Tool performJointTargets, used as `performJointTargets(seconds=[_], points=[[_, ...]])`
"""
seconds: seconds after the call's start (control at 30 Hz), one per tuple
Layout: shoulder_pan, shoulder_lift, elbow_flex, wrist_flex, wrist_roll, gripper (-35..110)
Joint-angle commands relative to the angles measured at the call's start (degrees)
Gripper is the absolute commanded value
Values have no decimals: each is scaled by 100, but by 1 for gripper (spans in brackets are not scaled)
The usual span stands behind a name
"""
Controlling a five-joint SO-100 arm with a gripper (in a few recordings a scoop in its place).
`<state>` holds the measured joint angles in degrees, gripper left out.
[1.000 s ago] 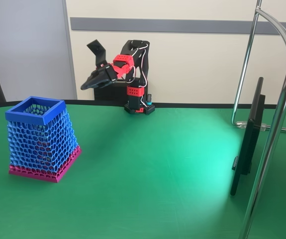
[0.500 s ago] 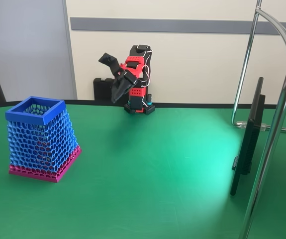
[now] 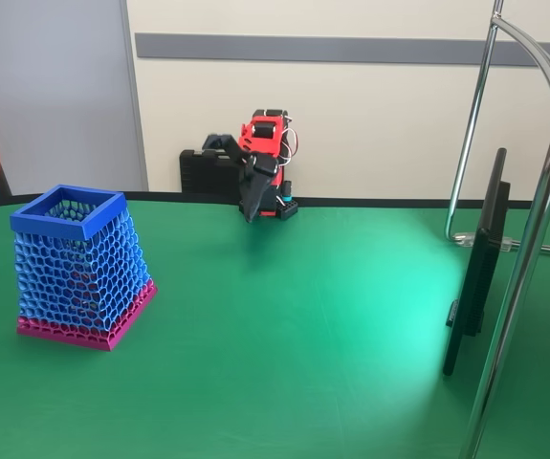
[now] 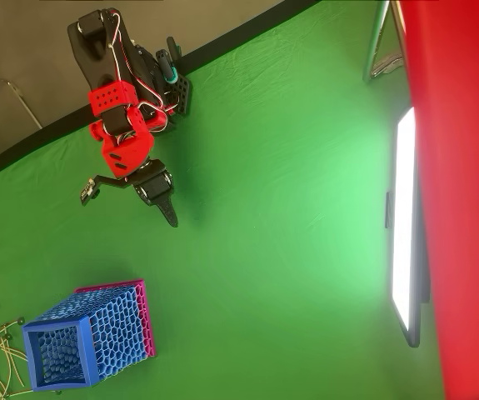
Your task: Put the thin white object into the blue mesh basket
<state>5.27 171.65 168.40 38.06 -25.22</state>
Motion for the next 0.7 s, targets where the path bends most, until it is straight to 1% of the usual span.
performJointTargets(seconds=[0.0,0.27,0.43,0.6,0.67], points=[[-79,475,141,343,264,1],[-229,1854,642,1538,1037,1],[-158,1890,659,1644,1529,0],[-62,1890,703,1529,2013,1],[-18,1890,712,1521,2074,1]])
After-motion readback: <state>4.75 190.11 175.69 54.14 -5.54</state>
